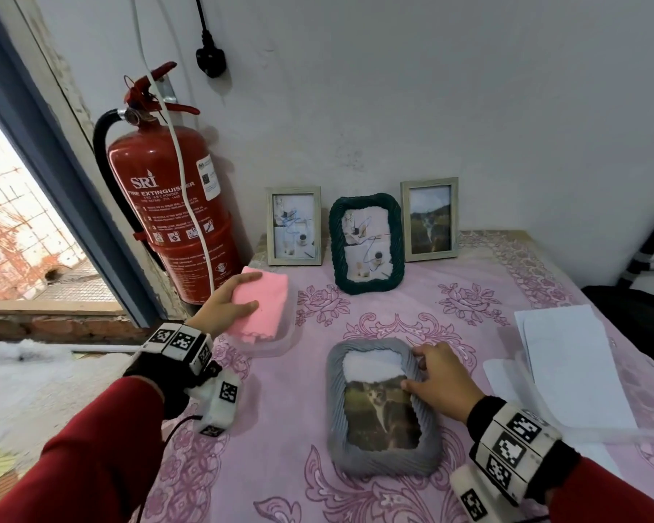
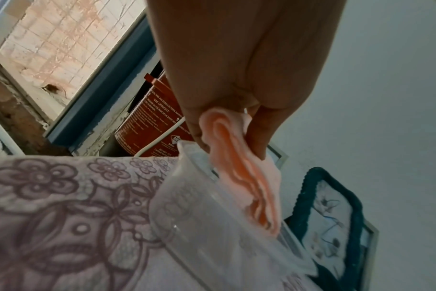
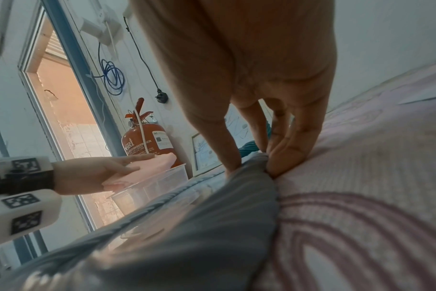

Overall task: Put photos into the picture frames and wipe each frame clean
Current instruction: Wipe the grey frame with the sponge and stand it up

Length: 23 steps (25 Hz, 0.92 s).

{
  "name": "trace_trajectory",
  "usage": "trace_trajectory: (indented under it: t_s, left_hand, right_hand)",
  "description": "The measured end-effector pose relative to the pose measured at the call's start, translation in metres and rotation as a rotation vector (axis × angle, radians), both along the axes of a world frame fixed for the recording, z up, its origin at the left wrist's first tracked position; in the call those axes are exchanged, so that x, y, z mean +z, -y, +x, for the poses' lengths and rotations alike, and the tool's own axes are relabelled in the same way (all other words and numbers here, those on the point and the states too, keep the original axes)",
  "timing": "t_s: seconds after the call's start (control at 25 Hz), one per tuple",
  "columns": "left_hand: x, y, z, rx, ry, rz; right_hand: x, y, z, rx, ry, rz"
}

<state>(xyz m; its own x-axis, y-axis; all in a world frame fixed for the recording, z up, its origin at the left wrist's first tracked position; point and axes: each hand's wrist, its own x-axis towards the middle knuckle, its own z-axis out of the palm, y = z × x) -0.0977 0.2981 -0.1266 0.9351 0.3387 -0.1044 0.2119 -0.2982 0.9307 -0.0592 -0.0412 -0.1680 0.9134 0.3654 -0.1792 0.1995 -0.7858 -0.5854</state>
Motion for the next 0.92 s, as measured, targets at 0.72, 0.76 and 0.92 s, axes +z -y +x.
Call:
trace_trajectory:
  t_s: [0.72,0.76,0.92]
  left_hand:
    - [-0.011,0.012,0.021,-0.106,-0.176,0.962]
    - [-0.011,0.015,0.019,-0.122,-0.111,0.952]
    - [-0.018,0.025,0.010,-0.328,-0.326,0.825]
  right_hand:
    - [0.002,-0.001,-0.001,0.028,0.004,-0.017]
    - [0.002,-0.001,-0.001,0.029,0.003,-0.022]
    - [0.002,-0.001,0.000,0.017,-0.009,-0.030]
